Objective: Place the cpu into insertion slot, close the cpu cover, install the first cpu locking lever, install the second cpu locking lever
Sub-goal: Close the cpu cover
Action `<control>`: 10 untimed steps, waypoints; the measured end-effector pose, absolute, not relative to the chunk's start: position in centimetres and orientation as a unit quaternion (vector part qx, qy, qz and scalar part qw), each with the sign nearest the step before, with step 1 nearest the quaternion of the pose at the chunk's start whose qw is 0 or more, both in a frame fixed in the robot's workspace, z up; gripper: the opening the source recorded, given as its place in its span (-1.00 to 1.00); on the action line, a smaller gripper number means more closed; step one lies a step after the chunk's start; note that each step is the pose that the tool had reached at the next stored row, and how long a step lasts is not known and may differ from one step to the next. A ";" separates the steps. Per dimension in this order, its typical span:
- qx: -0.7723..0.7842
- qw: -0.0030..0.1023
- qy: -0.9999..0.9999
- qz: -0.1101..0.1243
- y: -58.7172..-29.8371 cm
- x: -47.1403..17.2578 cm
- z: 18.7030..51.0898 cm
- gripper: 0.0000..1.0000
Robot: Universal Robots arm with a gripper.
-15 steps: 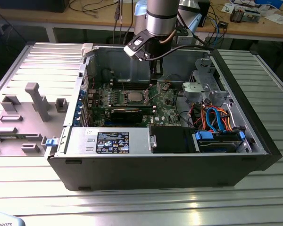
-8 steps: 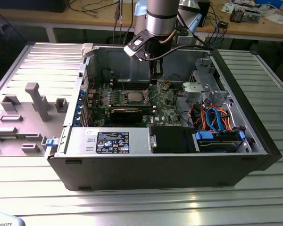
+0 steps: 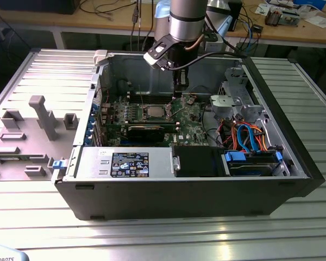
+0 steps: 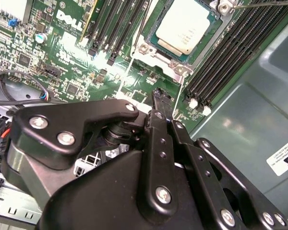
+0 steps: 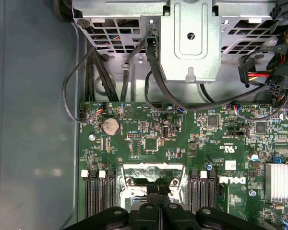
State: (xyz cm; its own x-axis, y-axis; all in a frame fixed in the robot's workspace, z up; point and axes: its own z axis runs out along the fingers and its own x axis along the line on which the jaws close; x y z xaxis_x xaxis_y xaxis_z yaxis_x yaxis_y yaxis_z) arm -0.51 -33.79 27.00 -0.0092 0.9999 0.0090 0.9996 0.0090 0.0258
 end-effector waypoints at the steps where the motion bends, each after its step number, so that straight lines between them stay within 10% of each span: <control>1: 0.704 0.006 0.710 0.012 -33.8 -0.5 27.0 -0.79; 10: 0.704 0.006 0.710 0.012 -33.8 -0.3 27.0 -0.79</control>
